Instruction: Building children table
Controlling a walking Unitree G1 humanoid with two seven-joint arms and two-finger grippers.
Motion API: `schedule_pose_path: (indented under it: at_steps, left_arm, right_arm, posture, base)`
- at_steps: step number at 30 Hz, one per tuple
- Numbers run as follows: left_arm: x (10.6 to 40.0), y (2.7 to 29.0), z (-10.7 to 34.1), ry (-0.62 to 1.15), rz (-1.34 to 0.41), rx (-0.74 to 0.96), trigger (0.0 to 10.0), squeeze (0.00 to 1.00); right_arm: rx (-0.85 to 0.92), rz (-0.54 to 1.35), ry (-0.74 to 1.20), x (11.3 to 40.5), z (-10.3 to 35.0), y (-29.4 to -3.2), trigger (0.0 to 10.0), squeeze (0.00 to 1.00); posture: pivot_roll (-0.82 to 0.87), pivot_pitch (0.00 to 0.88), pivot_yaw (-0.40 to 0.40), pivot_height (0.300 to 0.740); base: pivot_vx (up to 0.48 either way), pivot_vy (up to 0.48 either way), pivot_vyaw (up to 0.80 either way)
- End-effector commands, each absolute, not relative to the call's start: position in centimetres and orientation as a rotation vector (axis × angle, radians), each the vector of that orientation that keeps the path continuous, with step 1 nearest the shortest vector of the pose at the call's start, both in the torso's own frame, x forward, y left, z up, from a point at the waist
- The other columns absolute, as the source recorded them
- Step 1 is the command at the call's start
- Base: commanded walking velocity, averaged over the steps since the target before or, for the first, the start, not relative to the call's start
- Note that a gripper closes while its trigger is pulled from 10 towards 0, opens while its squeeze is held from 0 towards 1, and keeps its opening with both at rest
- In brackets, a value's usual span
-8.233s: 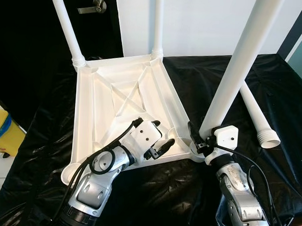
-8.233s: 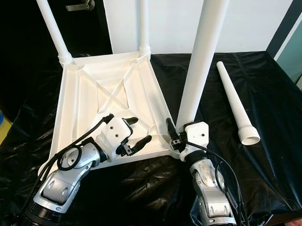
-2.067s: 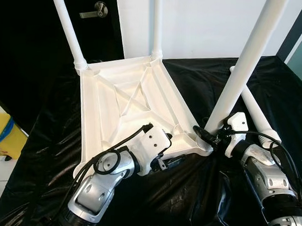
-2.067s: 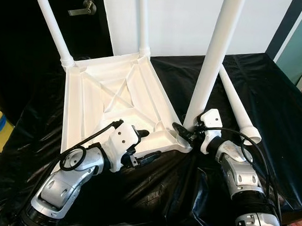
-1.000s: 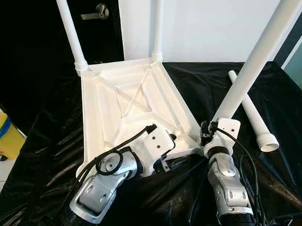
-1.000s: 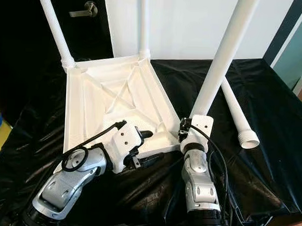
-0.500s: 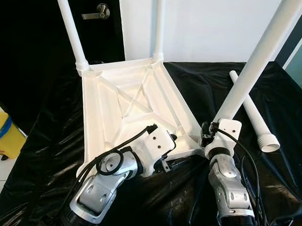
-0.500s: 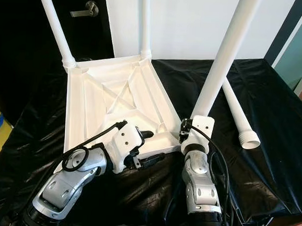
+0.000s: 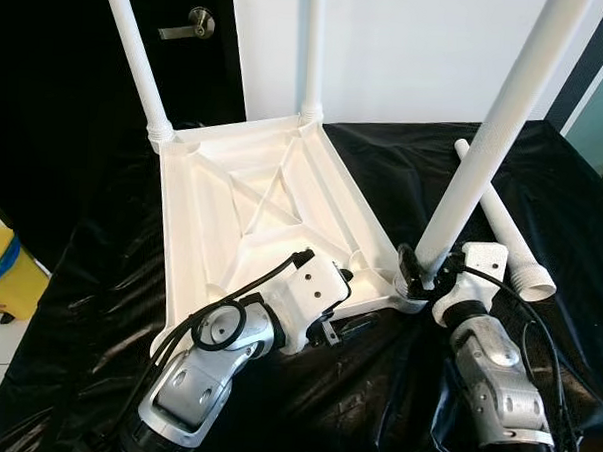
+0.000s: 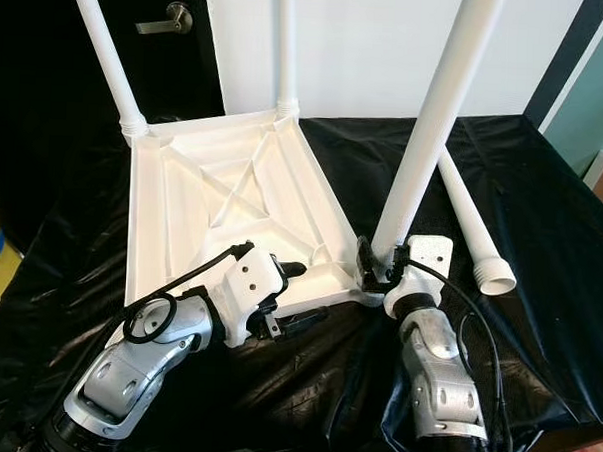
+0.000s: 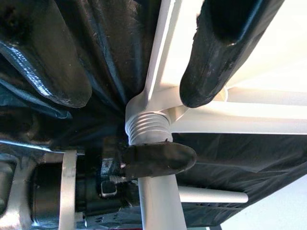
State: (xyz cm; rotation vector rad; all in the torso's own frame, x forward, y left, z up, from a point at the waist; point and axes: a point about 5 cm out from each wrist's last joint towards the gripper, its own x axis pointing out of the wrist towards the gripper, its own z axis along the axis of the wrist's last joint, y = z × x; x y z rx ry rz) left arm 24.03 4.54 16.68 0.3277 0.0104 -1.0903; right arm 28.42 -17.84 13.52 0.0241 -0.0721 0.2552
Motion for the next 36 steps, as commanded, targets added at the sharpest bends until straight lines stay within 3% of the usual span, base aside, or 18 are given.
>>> schedule_pose_path:
  at_steps: [1, 10, 18, 19, 31, 32, 36]
  left_arm:
    - [24.0, 4.4, 16.6, 0.014, -1.093, 0.337, 10.0, 0.0]
    - [24.3, 4.4, 16.5, 0.015, -1.084, 0.358, 10.0, 0.0]
    - [24.4, 4.4, 16.5, 0.013, -1.076, 0.365, 10.0, 0.0]
    - [24.4, 4.6, 16.4, 0.015, -1.067, 0.372, 10.0, 0.0]
    - [24.4, 5.0, 16.2, 0.021, -1.047, 0.374, 10.0, 0.0]
    - [24.3, 5.0, 16.2, 0.023, -1.049, 0.374, 10.0, 0.0]
    - [24.4, 5.1, 16.1, 0.026, -1.053, 0.377, 10.0, 0.0]
  right_arm:
    - [0.013, 0.329, -0.079, 28.7, 13.6, -17.9, 10.0, 0.0]
    - [-0.095, 0.558, -0.032, 30.9, 13.3, -17.7, 10.0, 0.0]
    - [-0.129, 0.614, -0.004, 31.9, 13.0, -17.6, 10.0, 0.0]
    - [-0.136, 0.626, 0.012, 32.1, 12.7, -17.9, 0.0, 0.0]
    - [-0.142, 0.646, 0.051, 32.3, 11.8, -19.2, 0.0, 0.0]
    - [-0.133, 0.635, 0.062, 32.2, 11.4, -19.2, 10.0, 0.0]
    - [-0.092, 0.618, 0.071, 32.2, 10.9, -18.9, 10.0, 0.0]
  posture:
    - [-0.07, 0.016, 0.006, 0.74]
    - [-0.06, 0.015, 0.002, 0.74]
    - [-0.05, 0.02, -0.001, 0.74]
    - [-0.04, 0.024, -0.005, 0.74]
    - [-0.03, 0.031, -0.002, 0.74]
    - [-0.04, 0.034, 0.001, 0.74]
    - [-0.04, 0.035, 0.003, 0.74]
  base:
    - [0.0, 0.0, 0.0]
    - [0.0, 0.0, 0.0]
    - [0.0, 0.0, 0.0]
    - [0.0, 0.0, 0.0]
    - [0.0, 0.0, 0.0]
    - [0.0, 0.0, 0.0]
    - [0.0, 0.0, 0.0]
